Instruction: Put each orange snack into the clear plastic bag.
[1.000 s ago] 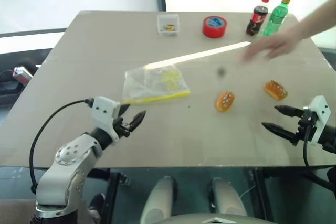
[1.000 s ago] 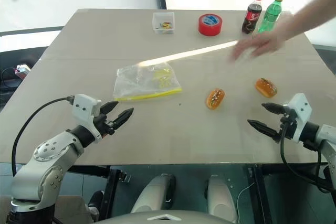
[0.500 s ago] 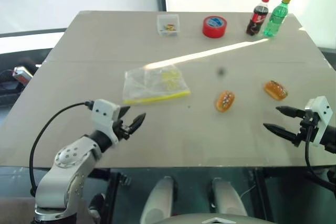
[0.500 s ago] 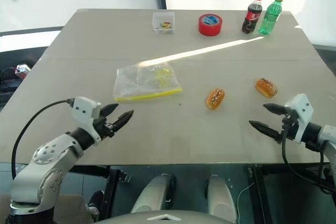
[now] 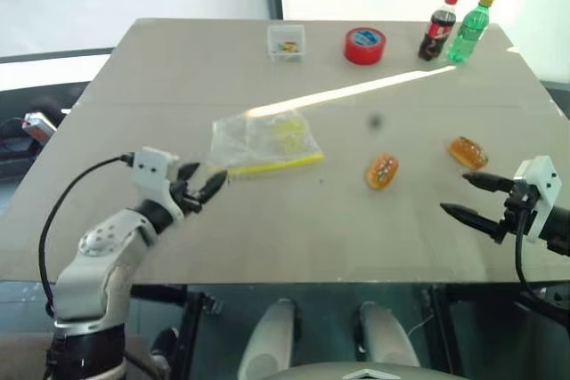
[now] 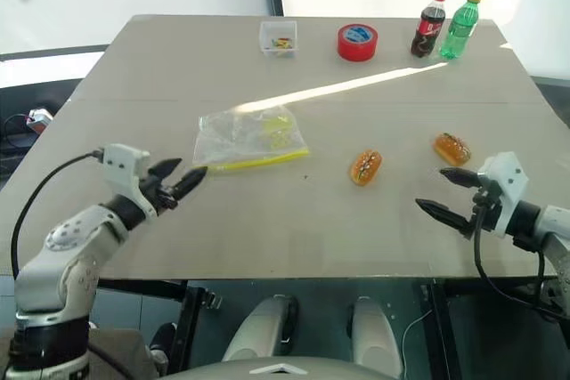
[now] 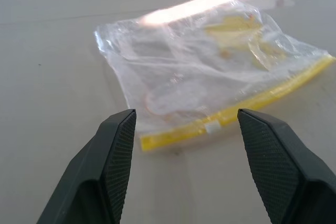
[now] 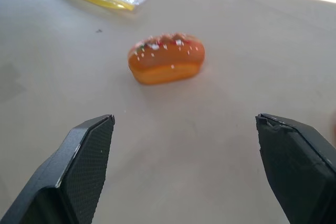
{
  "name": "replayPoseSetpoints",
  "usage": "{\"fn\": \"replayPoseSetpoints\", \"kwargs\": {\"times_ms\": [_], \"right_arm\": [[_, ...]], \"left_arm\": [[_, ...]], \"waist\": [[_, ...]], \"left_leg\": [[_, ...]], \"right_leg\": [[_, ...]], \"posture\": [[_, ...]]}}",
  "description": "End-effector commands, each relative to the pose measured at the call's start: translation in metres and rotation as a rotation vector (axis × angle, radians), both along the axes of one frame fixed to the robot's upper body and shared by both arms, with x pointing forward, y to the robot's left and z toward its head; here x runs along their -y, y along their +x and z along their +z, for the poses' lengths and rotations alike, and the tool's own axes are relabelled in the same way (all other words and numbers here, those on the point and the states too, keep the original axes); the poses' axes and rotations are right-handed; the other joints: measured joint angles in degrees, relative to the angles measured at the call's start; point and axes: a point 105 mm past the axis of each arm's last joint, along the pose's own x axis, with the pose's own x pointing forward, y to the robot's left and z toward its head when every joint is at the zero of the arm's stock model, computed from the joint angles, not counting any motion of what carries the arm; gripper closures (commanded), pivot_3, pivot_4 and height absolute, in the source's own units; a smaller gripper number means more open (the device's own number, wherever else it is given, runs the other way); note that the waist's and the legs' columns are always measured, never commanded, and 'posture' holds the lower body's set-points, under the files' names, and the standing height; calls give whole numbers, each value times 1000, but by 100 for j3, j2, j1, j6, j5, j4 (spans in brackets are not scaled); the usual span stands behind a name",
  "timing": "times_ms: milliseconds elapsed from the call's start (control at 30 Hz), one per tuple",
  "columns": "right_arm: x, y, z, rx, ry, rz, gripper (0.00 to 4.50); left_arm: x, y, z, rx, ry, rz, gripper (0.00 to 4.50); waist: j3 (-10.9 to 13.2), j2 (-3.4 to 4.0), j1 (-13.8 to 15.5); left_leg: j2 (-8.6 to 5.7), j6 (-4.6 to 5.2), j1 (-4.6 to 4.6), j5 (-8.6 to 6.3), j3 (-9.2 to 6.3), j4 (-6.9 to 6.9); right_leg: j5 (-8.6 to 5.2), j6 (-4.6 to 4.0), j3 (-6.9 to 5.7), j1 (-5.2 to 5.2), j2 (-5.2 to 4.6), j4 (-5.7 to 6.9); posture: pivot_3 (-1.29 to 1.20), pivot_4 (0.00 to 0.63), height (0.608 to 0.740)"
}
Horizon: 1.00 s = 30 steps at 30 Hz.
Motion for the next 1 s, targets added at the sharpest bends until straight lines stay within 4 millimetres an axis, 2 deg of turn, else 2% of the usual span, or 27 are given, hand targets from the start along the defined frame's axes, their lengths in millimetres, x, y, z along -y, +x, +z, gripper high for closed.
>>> {"fn": "replayPoseSetpoints", "kwargs": {"times_ms": [33,100,233,400,500,633,667,700,867,900,1000], "right_arm": [[-17,2,20,71,2,48,91],[-27,4,30,106,13,71,91],[-41,6,45,150,17,107,91],[-54,4,58,181,36,139,91],[-60,3,59,181,42,154,91],[-64,-1,58,172,49,168,91],[-65,-2,57,171,50,169,0],[-65,-2,56,169,50,170,0],[-68,0,51,161,41,166,0],[-72,4,47,166,12,154,0],[-86,18,32,190,-78,126,0]], "left_arm": [[-10,15,2,-39,-63,9,1256],[-14,26,-6,-100,-84,23,1256],[-1,40,-17,-171,-92,-31,1256],[6,61,-28,-244,-149,-16,1256],[12,64,-38,-301,-161,-44,1256],[21,64,-40,-336,-214,-78,1256],[22,64,-39,-339,-228,-83,1759],[23,64,-39,-343,-236,-88,1980],[24,61,-39,-352,-255,-94,4332],[25,59,-36,-353,-278,-97,4491],[29,56,-29,-353,-339,-102,4491]], "waist": [[0,0,-1],[1,-1,-2],[1,-1,-9],[1,-4,20],[-1,-1,3],[-2,1,5],[-3,1,6],[-3,1,6],[-4,0,5],[-4,0,3],[-5,-2,-19]], "left_leg": [[-1,0,-1,0,0,0],[-2,0,0,0,-1,0],[-10,0,-2,0,-4,0],[-9,0,-5,0,-13,0],[-17,-1,-2,0,-11,0],[-19,0,1,0,-12,0],[-19,0,1,1,-12,0],[-17,0,1,1,-14,0],[-15,0,0,0,-15,0],[-15,0,0,0,-15,0],[-10,0,1,1,-17,0]], "right_leg": [[0,0,0,0,-1,0],[0,0,-1,0,0,-1],[0,1,-5,-1,3,1],[1,1,-11,0,0,0],[1,1,-10,0,-1,3],[1,1,-7,1,-3,5],[1,1,-7,1,-3,6],[1,1,-7,1,-4,6],[1,1,-6,1,-6,6],[1,1,-6,1,-5,6],[1,1,-5,0,-5,7]], "posture": [[0,150,740],[0,150,740],[0,150,740],[0,150,740],[0,150,740],[0,150,740],[0,150,740],[0,150,740],[0,150,740],[0,150,740],[0,150,740]]}}
